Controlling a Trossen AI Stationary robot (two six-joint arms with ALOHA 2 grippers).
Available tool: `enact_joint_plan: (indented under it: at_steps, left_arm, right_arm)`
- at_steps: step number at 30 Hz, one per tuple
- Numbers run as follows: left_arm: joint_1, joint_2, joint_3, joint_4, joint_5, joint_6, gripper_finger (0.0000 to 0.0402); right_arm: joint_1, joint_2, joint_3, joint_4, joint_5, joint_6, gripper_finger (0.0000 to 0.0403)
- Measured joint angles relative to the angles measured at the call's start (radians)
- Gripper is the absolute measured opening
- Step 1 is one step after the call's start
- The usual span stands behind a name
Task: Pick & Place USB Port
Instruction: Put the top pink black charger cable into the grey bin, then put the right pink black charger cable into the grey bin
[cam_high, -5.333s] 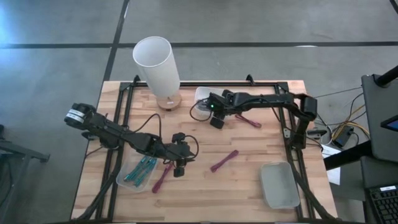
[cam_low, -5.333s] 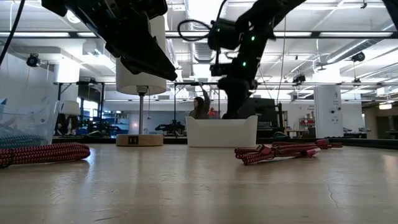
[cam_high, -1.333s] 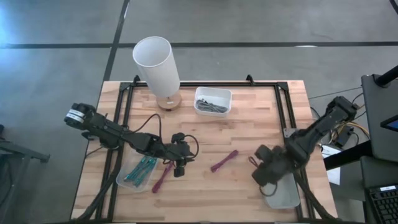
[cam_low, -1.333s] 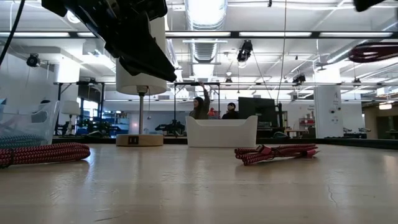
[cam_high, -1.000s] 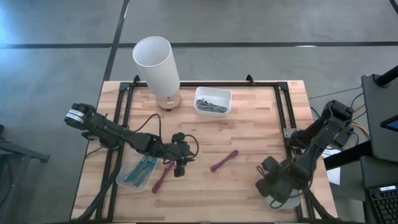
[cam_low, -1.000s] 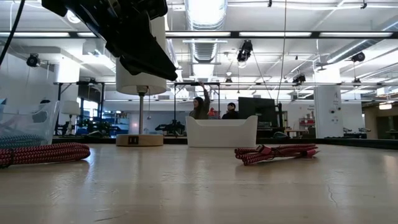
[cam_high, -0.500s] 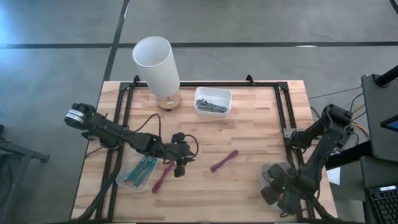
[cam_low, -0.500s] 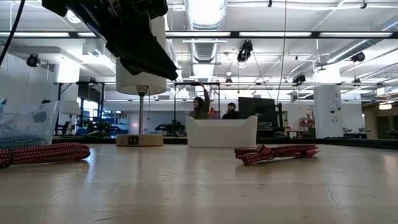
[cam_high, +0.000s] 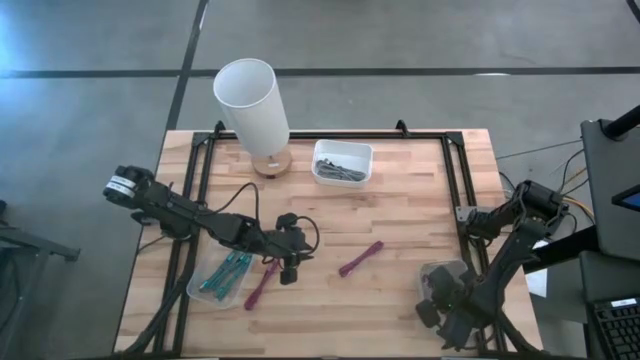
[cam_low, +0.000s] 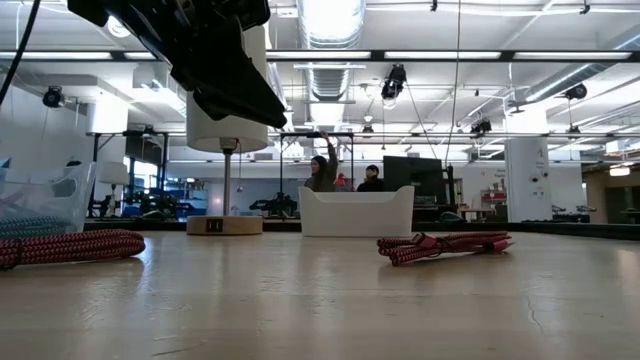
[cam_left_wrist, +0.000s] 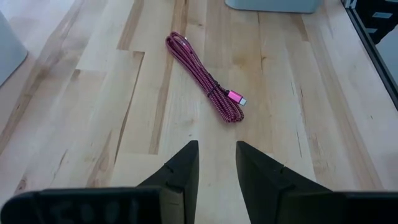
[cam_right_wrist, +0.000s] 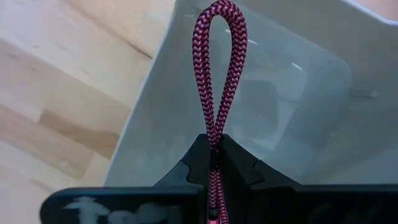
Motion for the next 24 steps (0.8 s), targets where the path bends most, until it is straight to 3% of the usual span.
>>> enact_joint_plan:
  at_steps: [5,13,24]
  left_arm:
    - [0.0,0.0,0.0,0.0,0.0,0.0,0.0103]
    - [0.0,0.0,0.0,0.002,0.0,-0.014,0.0103]
    - [0.0,0.0,0.0,0.004,0.0,-0.015,0.0103]
  right_arm:
    - [0.0,0.043,0.0,0.001,-0.003,-0.001,0.0019]
    - [0.0,0.075,0.0,0.005,-0.055,-0.009,0.0067]
    - [-0.002,-0.01,0.0,-0.001,-0.053,-0.049,0.0122]
